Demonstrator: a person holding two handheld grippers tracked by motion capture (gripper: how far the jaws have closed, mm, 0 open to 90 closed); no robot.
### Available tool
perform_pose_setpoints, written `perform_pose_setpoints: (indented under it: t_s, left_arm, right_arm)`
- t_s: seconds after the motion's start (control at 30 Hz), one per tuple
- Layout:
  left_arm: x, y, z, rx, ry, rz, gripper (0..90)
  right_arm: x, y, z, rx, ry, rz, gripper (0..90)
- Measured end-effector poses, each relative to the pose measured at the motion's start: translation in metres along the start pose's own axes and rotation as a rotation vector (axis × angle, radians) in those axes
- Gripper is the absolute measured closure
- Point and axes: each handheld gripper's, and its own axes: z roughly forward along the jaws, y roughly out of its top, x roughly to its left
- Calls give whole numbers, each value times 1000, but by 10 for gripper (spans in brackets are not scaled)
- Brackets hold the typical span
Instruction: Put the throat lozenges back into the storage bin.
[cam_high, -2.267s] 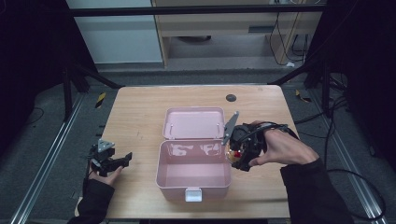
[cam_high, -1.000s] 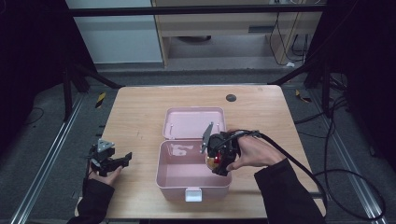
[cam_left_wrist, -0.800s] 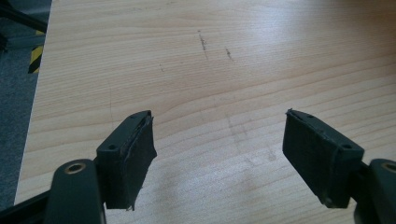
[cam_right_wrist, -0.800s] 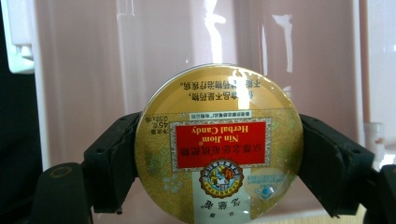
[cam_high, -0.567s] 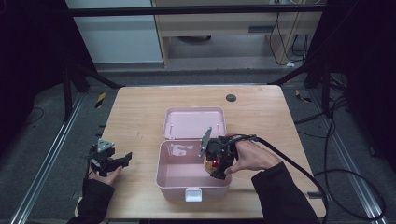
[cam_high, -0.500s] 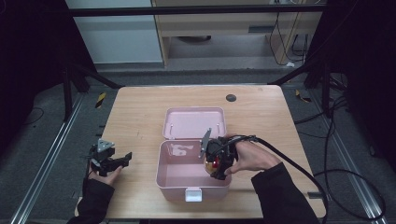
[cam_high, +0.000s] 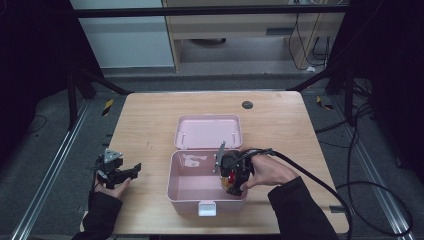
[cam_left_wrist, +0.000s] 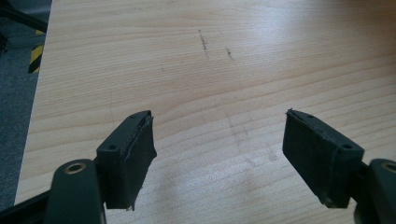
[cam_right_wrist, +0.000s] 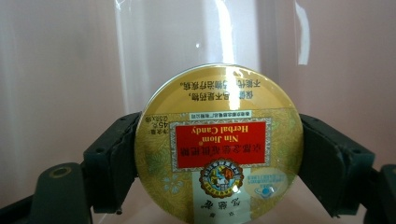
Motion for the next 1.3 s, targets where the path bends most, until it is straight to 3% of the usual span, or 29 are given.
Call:
perform_pose_setpoints:
  t_s: [0.37, 0.67, 0.97, 1.13, 1.17, 1.2, 1.3]
  left_arm:
    - [0, 0, 0, 0, -1, -1, 243]
    - [0, 0, 0, 0, 0, -1, 242]
    - [1, 0, -1, -2, 0, -4, 245]
    - [0, 0, -1, -1, -3, 0, 257]
    - [0, 0, -1, -1, -4, 1, 266]
    - [0, 0, -1, -1, -5, 2, 266]
    - [0, 0, -1, 1, -6, 3, 279]
  right_arm:
    - [-1, 1, 2, 15, 0, 0, 200]
    - [-1, -5, -21, -81, -36, 27, 194]
    - [-5, -28, -65, -230, -170, 106, 174]
    - [-7, -59, -83, -332, -237, 188, 160]
    - [-7, -73, -86, -370, -273, 223, 135]
    - [-7, -73, -86, -370, -273, 223, 135]
    - [-6, -93, -86, -421, -329, 284, 144]
